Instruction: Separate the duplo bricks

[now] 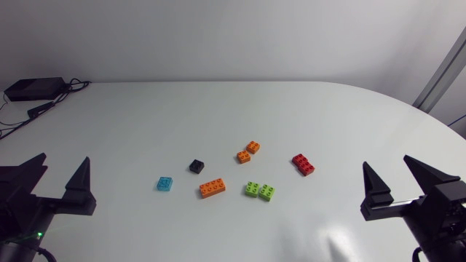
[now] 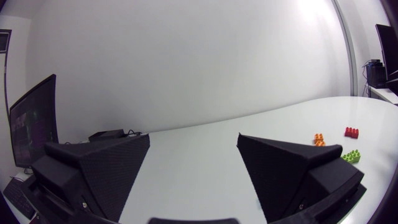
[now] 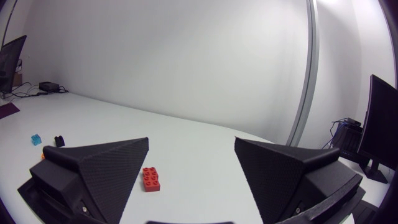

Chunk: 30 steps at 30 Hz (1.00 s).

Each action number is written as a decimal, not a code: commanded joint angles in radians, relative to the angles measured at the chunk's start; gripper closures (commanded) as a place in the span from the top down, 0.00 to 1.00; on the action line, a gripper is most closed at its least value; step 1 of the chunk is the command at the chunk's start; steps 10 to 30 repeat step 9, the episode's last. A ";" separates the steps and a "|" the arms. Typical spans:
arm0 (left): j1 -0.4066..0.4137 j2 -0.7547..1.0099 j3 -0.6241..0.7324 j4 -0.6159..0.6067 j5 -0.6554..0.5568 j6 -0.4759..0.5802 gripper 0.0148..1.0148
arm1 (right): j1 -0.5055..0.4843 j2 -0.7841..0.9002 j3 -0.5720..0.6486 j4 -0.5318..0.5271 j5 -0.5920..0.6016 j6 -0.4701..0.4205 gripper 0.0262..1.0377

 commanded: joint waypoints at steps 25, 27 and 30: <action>0.007 -0.014 -0.022 -0.005 0.005 -0.017 0.97 | -0.041 -0.007 -0.040 -0.014 -0.003 0.012 0.96; 0.007 -0.014 -0.022 -0.005 0.005 -0.017 0.97 | -0.041 -0.007 -0.040 -0.014 -0.003 0.012 0.96; 0.007 -0.014 -0.022 -0.005 0.005 -0.017 0.97 | -0.041 -0.007 -0.040 -0.014 -0.003 0.012 0.96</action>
